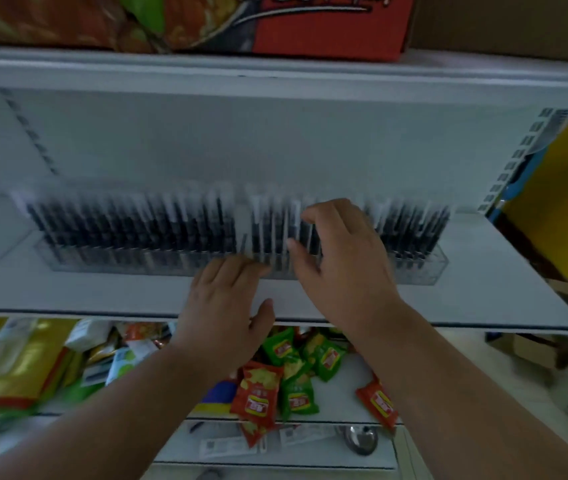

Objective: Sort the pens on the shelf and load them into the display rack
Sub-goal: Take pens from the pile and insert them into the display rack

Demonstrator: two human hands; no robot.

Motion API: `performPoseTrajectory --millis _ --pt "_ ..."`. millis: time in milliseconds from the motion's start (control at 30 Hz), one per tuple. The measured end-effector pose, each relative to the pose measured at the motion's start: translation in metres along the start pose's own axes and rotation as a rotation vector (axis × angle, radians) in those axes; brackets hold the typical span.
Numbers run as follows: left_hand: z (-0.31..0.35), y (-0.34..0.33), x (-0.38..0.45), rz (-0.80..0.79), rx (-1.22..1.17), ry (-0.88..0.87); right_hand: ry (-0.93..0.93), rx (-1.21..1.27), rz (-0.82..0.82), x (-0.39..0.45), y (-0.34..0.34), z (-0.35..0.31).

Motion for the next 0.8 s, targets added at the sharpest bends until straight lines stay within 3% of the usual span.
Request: performPoseTrajectory --millis 400,633,800 --pt "-0.198 0.092 -0.117 0.083 0.112 0.363 0.155 0.174 -0.300 0.046 -0.099 -0.214" --pt "-0.358 0.165 -0.202 0.070 0.210 0.538 0.202 0.250 -0.330 0.070 -0.178 -0.379" --pt "-0.431 0.206 -0.227 0.085 0.212 0.589 0.207 0.294 -0.352 0.098 -0.213 -0.452"
Point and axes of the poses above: each hand's wrist, its own x-axis towards the middle knuckle, its own y-axis out of the back of the hand, z = x × y, the point moved 7 cm from there along x, towards the middle knuckle, and after that the axes turned 4 degrees about y, right-handed, at the moved point
